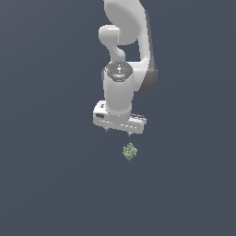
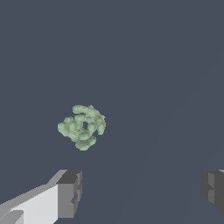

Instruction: Pick up the object and move it to a goal position.

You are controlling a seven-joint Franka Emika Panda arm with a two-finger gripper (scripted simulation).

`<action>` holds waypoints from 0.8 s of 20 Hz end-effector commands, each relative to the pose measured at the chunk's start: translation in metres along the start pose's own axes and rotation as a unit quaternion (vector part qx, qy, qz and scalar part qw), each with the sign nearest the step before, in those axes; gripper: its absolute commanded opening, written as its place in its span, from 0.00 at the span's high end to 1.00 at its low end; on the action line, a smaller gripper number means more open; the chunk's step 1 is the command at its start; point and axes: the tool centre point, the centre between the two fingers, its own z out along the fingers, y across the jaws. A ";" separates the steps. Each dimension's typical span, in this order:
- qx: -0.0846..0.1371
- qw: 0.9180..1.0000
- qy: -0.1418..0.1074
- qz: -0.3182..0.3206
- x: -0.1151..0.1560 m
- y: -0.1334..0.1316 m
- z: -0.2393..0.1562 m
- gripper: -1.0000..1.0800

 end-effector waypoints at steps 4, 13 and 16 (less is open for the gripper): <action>0.001 0.998 -0.002 0.068 0.006 -0.012 0.012 0.04; 0.002 0.984 -0.004 0.180 0.014 -0.033 0.032 0.04; 0.002 0.976 -0.004 0.216 0.017 -0.039 0.039 0.04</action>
